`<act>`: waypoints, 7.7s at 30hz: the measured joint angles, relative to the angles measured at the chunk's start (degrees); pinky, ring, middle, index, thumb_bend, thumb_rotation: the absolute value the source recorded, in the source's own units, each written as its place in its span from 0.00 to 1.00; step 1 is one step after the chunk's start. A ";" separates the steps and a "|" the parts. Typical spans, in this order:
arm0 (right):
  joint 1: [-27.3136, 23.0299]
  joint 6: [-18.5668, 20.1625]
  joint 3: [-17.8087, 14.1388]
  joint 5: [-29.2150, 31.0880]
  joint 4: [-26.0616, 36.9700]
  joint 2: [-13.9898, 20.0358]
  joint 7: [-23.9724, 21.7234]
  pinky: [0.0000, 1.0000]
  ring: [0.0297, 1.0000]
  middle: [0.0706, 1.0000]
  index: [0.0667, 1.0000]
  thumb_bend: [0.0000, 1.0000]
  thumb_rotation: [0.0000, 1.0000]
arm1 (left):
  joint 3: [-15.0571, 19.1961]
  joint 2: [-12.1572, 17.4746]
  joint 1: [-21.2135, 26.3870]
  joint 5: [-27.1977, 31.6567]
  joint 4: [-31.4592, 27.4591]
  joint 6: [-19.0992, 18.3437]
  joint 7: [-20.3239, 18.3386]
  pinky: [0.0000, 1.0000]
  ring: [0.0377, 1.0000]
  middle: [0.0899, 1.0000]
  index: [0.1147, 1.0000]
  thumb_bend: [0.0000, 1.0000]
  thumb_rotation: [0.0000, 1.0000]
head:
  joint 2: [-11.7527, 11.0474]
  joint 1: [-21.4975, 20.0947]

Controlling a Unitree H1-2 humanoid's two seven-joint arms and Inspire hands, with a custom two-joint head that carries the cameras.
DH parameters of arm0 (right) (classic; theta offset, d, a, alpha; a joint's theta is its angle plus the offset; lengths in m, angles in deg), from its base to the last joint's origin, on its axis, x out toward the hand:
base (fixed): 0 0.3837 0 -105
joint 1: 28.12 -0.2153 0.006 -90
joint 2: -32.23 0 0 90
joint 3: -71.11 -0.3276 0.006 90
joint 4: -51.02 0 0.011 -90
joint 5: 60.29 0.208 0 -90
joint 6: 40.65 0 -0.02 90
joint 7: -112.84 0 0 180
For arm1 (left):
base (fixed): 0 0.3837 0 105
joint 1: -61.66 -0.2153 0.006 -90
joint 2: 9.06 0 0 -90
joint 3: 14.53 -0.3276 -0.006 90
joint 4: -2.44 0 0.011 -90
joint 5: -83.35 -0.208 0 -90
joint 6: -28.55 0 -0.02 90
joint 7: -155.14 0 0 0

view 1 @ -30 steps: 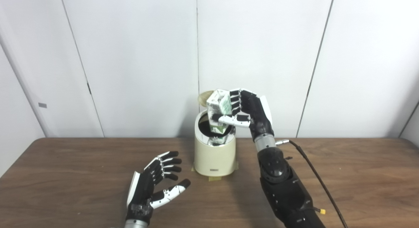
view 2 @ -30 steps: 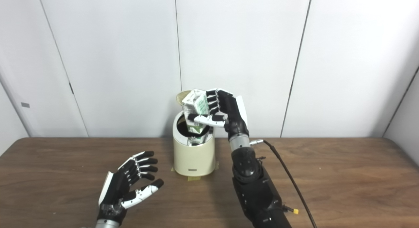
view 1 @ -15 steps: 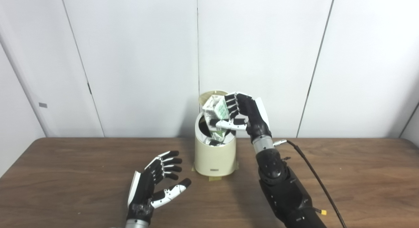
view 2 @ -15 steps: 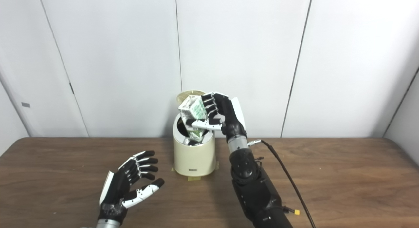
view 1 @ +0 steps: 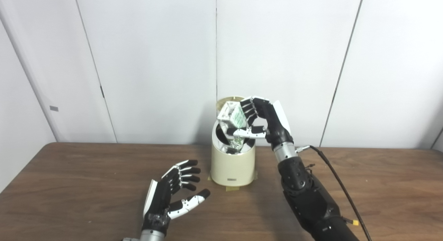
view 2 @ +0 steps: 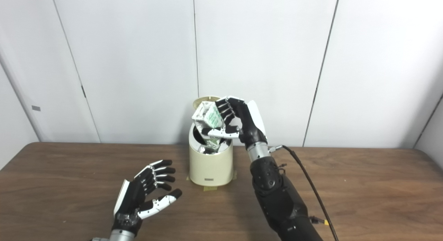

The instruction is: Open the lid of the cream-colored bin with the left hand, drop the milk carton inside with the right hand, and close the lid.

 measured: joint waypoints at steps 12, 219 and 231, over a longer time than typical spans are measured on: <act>-2.92 -1.85 3.75 -5.02 -6.37 0.30 4.87 0.30 0.40 0.44 0.48 0.52 0.00 | -0.11 -0.24 -0.03 -0.01 -0.01 0.00 0.02 0.55 0.64 0.67 0.71 0.72 0.09 | 0.18 0.44; 36.15 22.34 -7.79 20.48 46.80 -1.27 -21.33 0.44 0.52 0.63 0.67 0.65 0.16 | -22.59 20.16 35.25 -35.31 2.77 -11.25 -25.02 1.00 0.96 0.73 0.69 0.89 0.38 | 2.29 -6.94; 36.16 23.67 -7.69 20.56 48.07 -1.24 -21.38 0.44 0.53 0.63 0.67 0.66 0.17 | -24.34 20.15 35.40 -44.37 -2.25 -16.70 -30.56 1.00 0.92 0.72 0.65 0.92 0.41 | 3.34 -6.77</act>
